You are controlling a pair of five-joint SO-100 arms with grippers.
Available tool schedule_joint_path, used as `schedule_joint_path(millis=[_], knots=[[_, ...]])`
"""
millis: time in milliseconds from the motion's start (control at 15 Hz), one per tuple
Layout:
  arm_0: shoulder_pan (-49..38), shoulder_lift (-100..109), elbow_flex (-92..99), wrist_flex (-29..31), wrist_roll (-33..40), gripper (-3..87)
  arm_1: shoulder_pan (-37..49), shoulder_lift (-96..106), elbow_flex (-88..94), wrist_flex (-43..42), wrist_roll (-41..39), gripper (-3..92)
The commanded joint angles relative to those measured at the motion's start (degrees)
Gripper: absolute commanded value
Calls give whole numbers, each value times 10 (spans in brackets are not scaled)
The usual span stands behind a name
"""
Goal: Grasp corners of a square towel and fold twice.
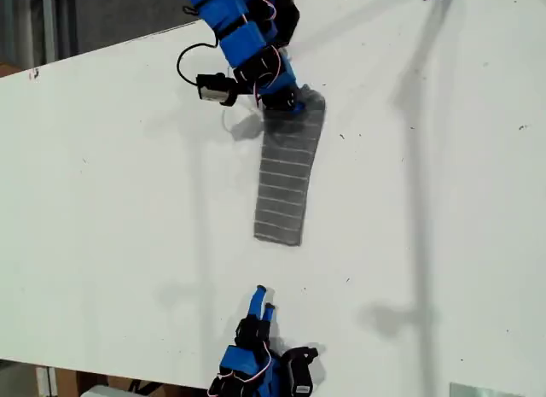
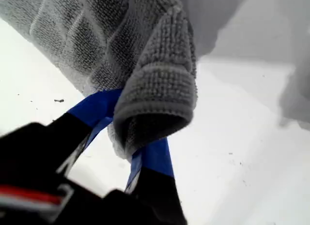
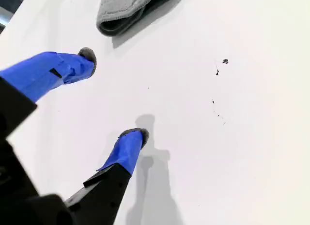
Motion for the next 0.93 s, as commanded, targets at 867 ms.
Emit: schedule_joint_path(millis=[867], knots=[[-354,3,12,-32,176,239,169,-362,-697,185,-381,-2]])
